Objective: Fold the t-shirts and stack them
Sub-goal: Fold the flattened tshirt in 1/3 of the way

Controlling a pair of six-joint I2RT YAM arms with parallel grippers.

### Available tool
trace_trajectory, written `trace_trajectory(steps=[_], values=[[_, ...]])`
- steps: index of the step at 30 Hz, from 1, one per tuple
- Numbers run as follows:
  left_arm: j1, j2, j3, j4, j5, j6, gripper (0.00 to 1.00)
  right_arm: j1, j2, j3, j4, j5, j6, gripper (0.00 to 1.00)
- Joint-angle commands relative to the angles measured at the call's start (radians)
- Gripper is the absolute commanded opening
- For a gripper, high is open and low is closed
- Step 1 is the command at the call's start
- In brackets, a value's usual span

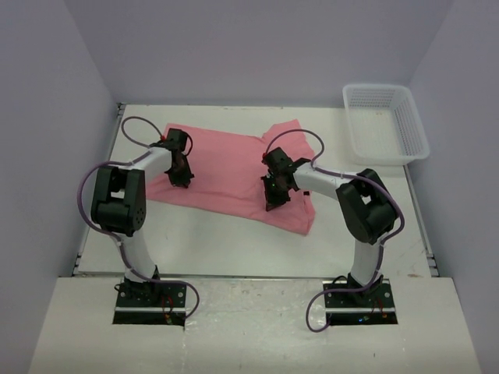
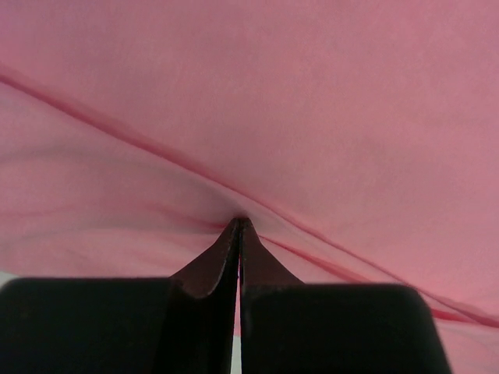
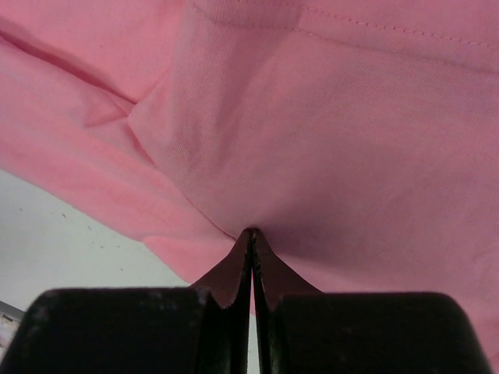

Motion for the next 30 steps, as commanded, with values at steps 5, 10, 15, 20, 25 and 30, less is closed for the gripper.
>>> trace_trajectory(steps=[5,10,15,20,25,30], values=[[0.007,0.051,0.041,-0.053,-0.066,-0.019,0.00,0.003,0.003,-0.030,0.035,-0.021,0.016,0.00],[0.025,0.029,0.003,-0.103,-0.097,-0.053,0.00,0.003,-0.011,-0.078,0.032,-0.001,0.039,0.00],[0.034,-0.032,-0.102,-0.116,-0.080,-0.093,0.00,0.002,-0.048,-0.140,0.035,0.017,0.060,0.00],[0.034,-0.106,-0.186,-0.151,-0.100,-0.135,0.00,0.002,-0.103,-0.229,0.062,0.019,0.093,0.00],[0.034,-0.204,-0.246,-0.177,-0.120,-0.164,0.00,0.006,-0.189,-0.351,0.114,-0.020,0.133,0.00],[0.034,-0.290,-0.303,-0.198,-0.135,-0.184,0.00,0.056,-0.261,-0.427,0.119,0.003,0.182,0.00]])
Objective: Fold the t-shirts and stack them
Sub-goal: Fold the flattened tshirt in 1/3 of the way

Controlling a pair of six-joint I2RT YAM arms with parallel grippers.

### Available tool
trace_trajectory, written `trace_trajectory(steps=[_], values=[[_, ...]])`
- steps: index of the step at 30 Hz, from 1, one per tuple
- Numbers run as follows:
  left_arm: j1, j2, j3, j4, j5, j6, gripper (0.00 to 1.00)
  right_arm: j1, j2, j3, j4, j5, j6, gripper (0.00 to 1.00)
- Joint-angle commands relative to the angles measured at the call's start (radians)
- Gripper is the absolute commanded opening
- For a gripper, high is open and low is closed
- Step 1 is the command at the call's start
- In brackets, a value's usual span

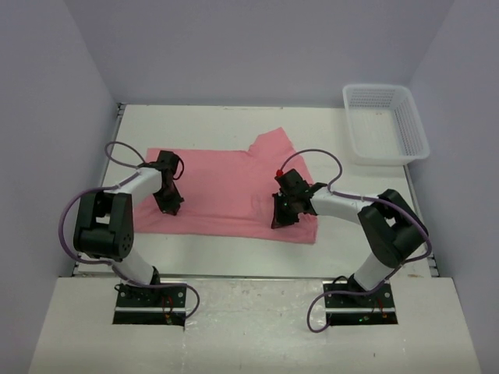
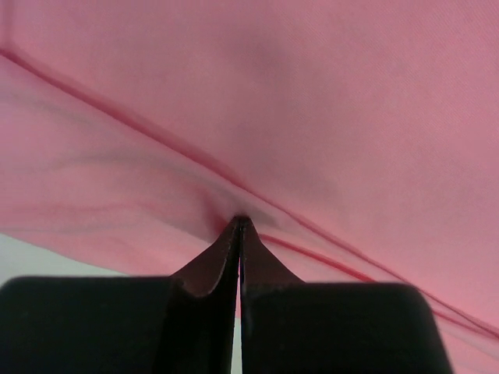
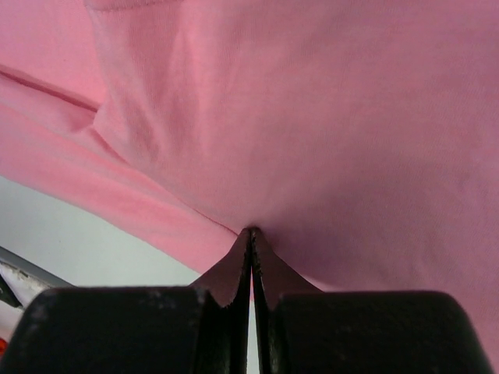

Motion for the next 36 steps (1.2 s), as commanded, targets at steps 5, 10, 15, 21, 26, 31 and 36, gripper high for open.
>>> trace_trajectory(steps=[5,10,15,21,26,31,36], values=[[0.011,-0.131,-0.081,-0.094,-0.062,-0.049,0.00,0.088,-0.077,-0.130,-0.066,0.066,0.088,0.00],[0.011,-0.209,-0.115,-0.134,-0.068,-0.076,0.00,0.138,-0.105,-0.174,-0.051,0.079,0.146,0.00],[0.011,-0.245,-0.142,-0.171,-0.077,-0.095,0.00,0.181,-0.131,-0.222,-0.032,0.091,0.204,0.00],[0.010,-0.292,-0.146,-0.197,-0.080,-0.105,0.00,0.241,-0.145,-0.243,-0.037,0.114,0.249,0.00],[0.007,-0.381,-0.100,-0.203,-0.074,-0.054,0.00,0.272,-0.158,-0.210,-0.080,0.163,0.258,0.00],[-0.010,-0.470,-0.026,-0.165,-0.063,-0.007,0.00,0.309,-0.231,-0.075,-0.208,0.238,0.218,0.00],[-0.010,-0.437,0.006,-0.097,-0.003,0.021,0.00,0.310,-0.248,0.080,-0.339,0.278,0.160,0.05]])
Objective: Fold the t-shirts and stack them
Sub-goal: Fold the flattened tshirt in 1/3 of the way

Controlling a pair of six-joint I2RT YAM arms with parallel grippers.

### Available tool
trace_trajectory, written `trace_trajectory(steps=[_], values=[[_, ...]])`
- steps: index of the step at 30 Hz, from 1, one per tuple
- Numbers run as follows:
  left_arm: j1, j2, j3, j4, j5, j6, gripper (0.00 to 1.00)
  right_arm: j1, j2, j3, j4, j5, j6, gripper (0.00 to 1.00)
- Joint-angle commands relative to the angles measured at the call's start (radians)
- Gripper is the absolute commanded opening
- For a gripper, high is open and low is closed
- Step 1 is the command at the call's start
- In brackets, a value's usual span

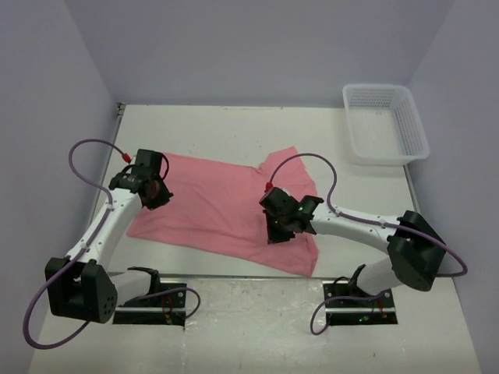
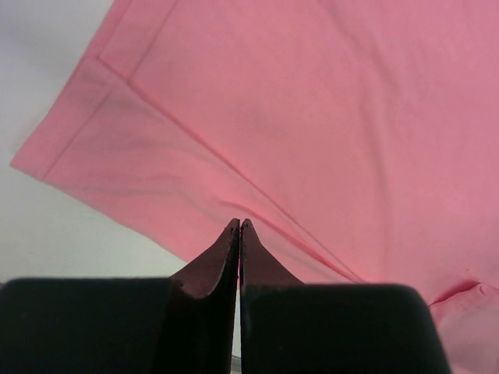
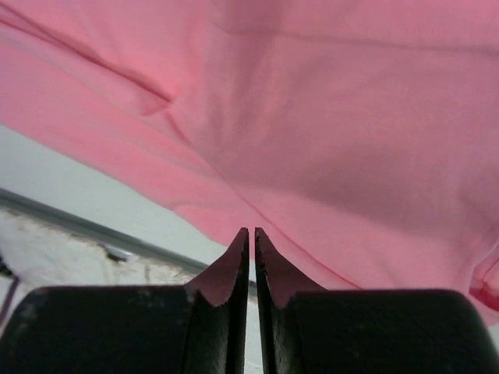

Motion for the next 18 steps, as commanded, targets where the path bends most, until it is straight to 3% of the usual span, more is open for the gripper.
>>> trace_trajectory(steps=[1,6,7,9,13,18], values=[[-0.005,0.051,0.039,0.062,0.046,0.037,0.00,0.003,-0.030,0.162,-0.124,0.068,-0.059,0.07],[-0.005,0.212,0.032,0.122,0.089,0.060,0.00,0.003,0.098,0.302,-0.146,0.042,-0.128,0.24],[-0.007,0.229,0.027,0.137,0.099,0.065,0.00,0.003,0.120,0.341,-0.143,0.028,-0.140,0.23],[-0.007,0.267,0.024,0.190,0.126,0.088,0.00,0.003,0.175,0.375,-0.140,0.030,-0.160,0.00],[-0.007,0.315,0.059,0.222,0.139,0.097,0.00,0.003,0.234,0.418,-0.094,-0.002,-0.190,0.00],[-0.007,0.375,0.120,0.228,0.123,0.099,0.00,0.003,0.320,0.460,-0.045,-0.151,-0.220,0.00]])
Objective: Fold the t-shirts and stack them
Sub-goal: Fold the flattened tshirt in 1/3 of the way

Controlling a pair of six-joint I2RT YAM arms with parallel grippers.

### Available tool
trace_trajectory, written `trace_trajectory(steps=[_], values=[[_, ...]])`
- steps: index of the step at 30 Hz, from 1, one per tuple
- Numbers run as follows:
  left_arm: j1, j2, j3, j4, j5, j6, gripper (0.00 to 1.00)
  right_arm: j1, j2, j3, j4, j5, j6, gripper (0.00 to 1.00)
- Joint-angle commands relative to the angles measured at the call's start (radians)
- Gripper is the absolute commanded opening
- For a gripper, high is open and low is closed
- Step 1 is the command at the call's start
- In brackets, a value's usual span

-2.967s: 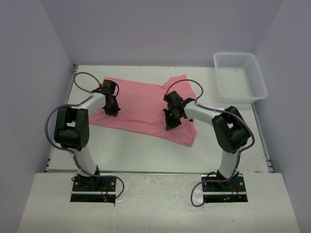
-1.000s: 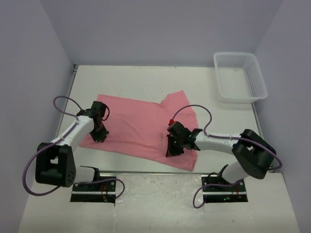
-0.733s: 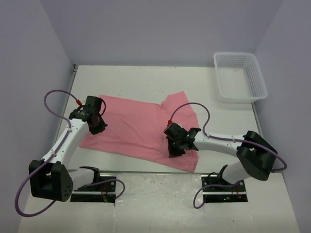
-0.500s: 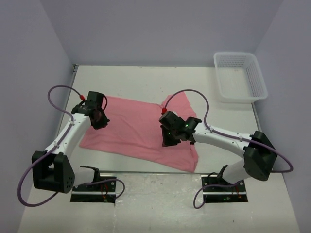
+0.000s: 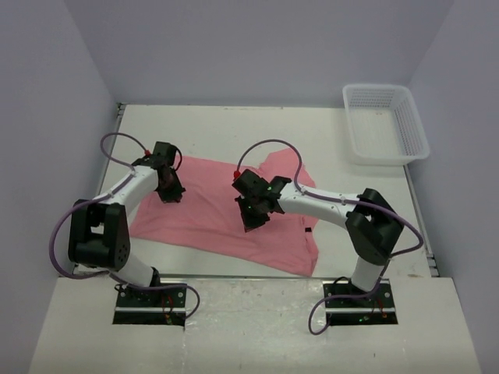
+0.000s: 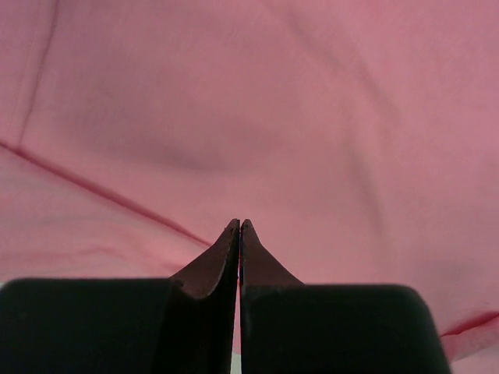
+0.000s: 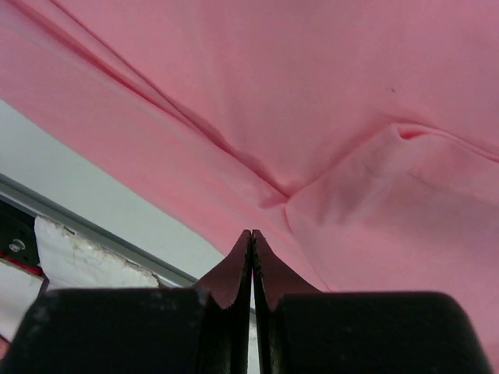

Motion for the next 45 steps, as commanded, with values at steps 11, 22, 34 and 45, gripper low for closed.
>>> trace_trajectory(steps=[11,22,34,45], values=[[-0.001,0.052,0.139,0.050,-0.035,0.037,0.00,0.033,0.238,0.297,0.012,-0.177,-0.127,0.00],[0.022,0.093,0.234,0.007,-0.092,0.025,0.00,0.062,0.366,0.376,0.041,-0.269,-0.130,0.00],[0.057,0.112,0.279,-0.005,-0.101,0.045,0.00,0.107,0.466,0.439,0.037,-0.300,-0.121,0.00],[0.077,0.075,0.248,-0.005,-0.102,0.053,0.00,0.190,0.437,0.354,0.062,-0.297,-0.079,0.00]])
